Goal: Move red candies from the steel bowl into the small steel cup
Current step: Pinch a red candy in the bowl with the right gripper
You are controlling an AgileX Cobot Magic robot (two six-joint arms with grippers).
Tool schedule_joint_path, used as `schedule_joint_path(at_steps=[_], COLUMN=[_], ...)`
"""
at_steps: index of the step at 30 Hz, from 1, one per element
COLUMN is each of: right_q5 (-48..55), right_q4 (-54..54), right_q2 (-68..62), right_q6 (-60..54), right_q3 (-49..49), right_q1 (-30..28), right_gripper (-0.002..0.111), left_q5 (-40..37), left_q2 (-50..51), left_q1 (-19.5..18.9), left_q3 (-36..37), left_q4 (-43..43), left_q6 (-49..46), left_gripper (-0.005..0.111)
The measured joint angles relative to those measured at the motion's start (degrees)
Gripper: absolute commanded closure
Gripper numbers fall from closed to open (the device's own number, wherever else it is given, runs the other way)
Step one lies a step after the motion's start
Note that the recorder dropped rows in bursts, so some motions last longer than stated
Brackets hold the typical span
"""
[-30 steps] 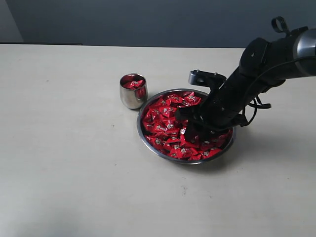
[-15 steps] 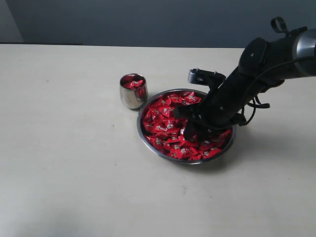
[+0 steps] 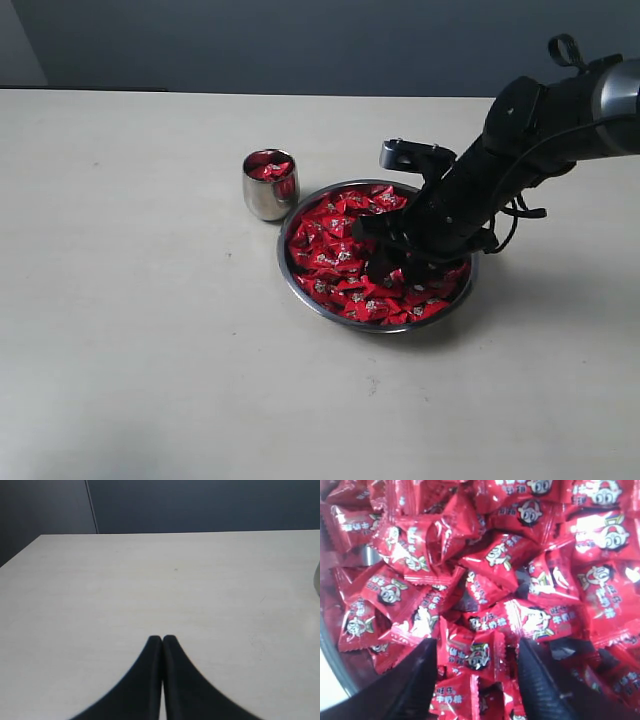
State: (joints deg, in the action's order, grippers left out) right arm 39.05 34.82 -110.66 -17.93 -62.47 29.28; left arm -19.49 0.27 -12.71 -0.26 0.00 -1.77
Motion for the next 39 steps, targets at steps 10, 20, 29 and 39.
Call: schedule_joint_path(at_steps=[10,20,29,39], right_q5=[-1.2,-1.6,-2.1,0.4], right_q4=[-0.2,0.3,0.4,0.1], right_q2=[0.0,-2.9,-3.0,-2.2], right_q6=[0.0,-0.1,-0.1,-0.1], right_q3=[0.0,0.0,0.0,-2.8], right_q1=[0.0,1.6,2.2,2.2], right_gripper=[0.06,0.06,0.06,0.091], left_q5=[0.0,0.0,0.0,0.0], left_q2=[0.0,0.0,0.0,0.0], left_q1=[0.0,0.0,0.0,0.0], left_q3=[0.0,0.0,0.0,0.0], left_q4=[0.0,0.0,0.0,0.0], left_q6=[0.0,0.0,0.0,0.0], left_gripper=[0.106,0.106,0.106,0.106])
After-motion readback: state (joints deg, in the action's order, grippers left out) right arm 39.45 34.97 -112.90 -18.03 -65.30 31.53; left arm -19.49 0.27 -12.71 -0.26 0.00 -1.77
